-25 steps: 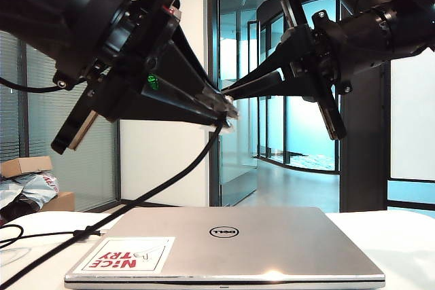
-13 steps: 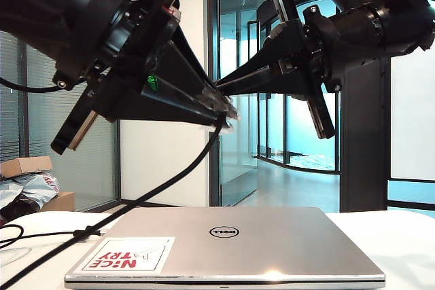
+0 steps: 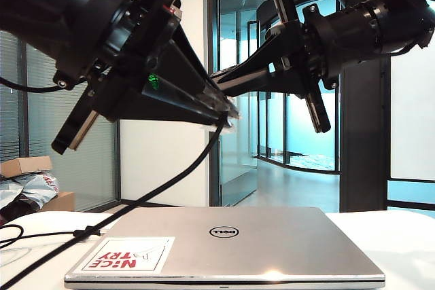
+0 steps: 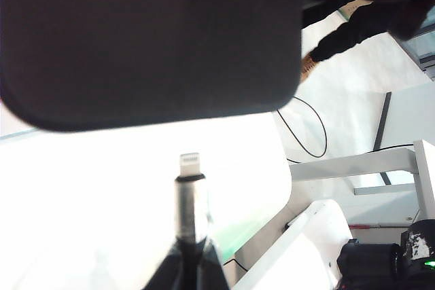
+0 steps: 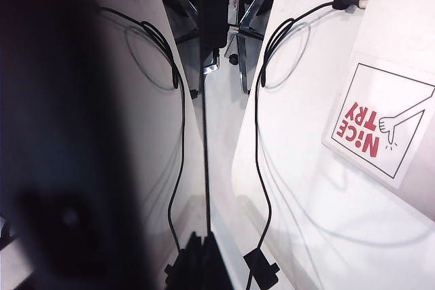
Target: Pick up the charging cable and the phone, plug the charging cable into the charging port on the phone, and finally place them back on the table.
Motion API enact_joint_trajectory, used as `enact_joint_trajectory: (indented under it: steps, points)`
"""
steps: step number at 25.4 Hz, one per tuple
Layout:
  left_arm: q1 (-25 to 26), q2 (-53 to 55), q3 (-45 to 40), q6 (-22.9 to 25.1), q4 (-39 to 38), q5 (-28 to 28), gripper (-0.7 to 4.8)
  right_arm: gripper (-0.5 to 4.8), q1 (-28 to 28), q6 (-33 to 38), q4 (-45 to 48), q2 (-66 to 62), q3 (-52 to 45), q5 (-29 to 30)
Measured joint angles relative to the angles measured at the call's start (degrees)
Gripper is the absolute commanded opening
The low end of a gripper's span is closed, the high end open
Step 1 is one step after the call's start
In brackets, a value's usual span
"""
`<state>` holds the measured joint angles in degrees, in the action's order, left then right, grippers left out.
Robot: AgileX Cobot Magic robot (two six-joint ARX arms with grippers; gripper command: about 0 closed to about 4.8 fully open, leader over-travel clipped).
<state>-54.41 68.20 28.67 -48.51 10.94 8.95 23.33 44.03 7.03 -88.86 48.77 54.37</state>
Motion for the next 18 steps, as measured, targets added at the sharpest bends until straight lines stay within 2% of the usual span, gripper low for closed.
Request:
enact_joint_trajectory:
  steps: [18]
  points:
    - [0.0,0.0,0.0,0.0,0.0,0.0,-0.06,-0.06,0.0,-3.1,-3.5,0.0,0.0,1.6]
